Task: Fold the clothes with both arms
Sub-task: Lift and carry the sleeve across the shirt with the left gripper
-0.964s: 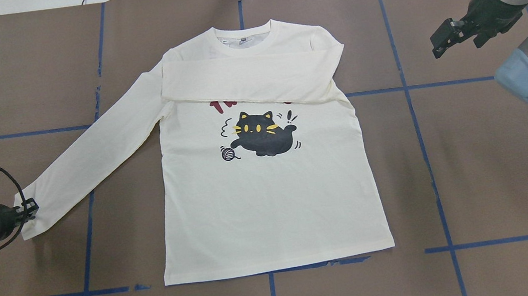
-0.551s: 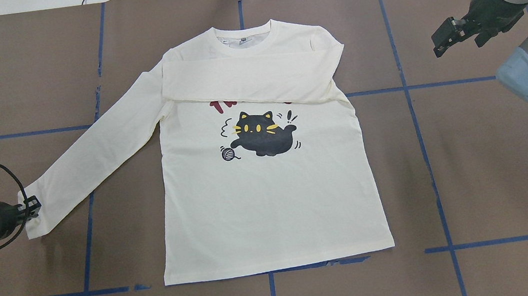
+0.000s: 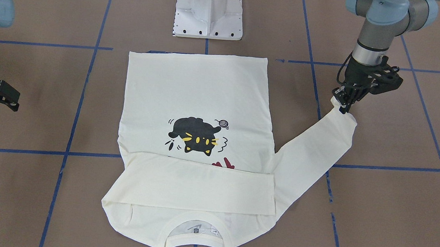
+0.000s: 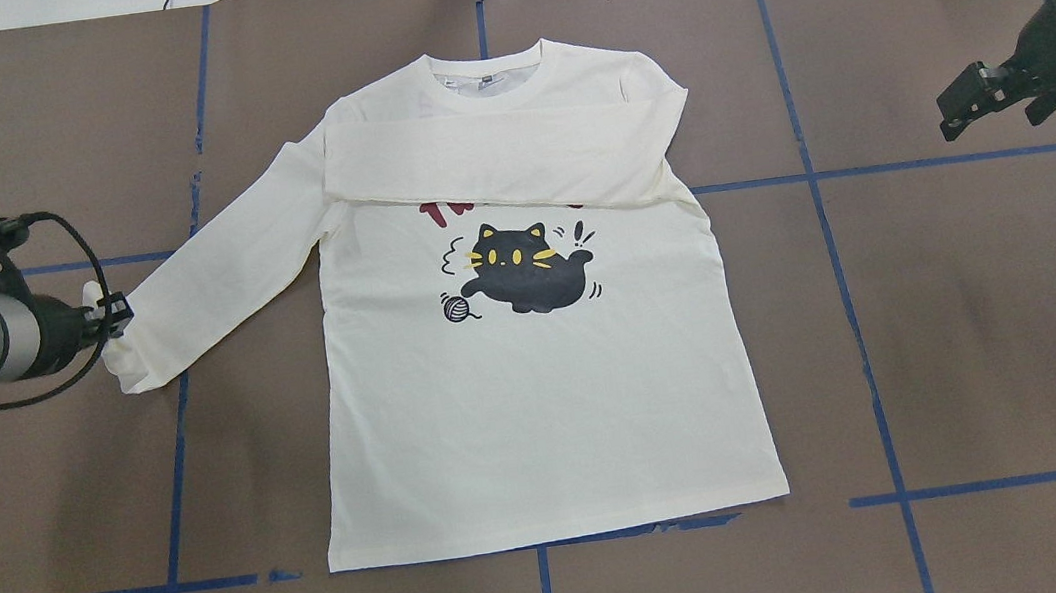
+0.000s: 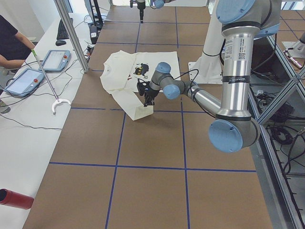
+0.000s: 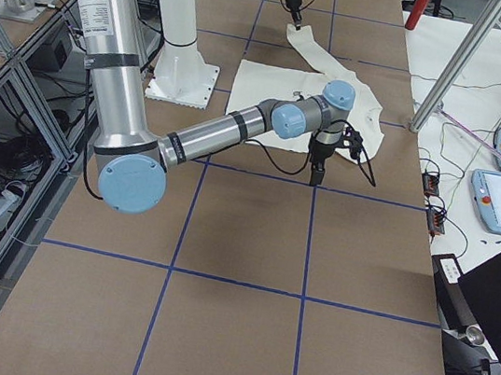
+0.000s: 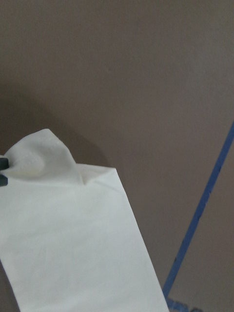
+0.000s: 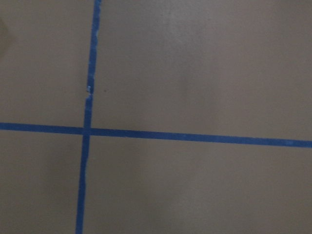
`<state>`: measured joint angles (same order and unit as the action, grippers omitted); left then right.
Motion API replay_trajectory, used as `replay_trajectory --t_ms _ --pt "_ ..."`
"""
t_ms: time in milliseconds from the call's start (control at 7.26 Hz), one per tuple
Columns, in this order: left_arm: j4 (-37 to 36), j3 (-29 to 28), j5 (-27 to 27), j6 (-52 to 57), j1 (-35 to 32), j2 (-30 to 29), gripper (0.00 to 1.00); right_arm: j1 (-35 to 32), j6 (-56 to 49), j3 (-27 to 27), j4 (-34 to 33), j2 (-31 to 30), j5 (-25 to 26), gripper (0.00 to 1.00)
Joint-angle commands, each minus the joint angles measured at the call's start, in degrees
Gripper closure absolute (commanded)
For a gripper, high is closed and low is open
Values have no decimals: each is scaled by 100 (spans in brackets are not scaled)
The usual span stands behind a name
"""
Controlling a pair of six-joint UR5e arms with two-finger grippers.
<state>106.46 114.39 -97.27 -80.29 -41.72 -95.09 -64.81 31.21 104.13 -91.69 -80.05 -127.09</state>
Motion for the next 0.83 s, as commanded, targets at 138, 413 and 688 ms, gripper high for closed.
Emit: replay_trajectory --t_ms 138,413,688 --pt "-1812 -381 -1167 559 -977 -2657 100 -102 -1 380 491 -923 26 0" --pt "-1709 -1447 -1407 18 -926 -4202 100 -93 25 336 574 -925 44 0" --pt "-1052 -2934 -1435 -337 -585 -5463 100 -93 34 327 574 -934 35 0"
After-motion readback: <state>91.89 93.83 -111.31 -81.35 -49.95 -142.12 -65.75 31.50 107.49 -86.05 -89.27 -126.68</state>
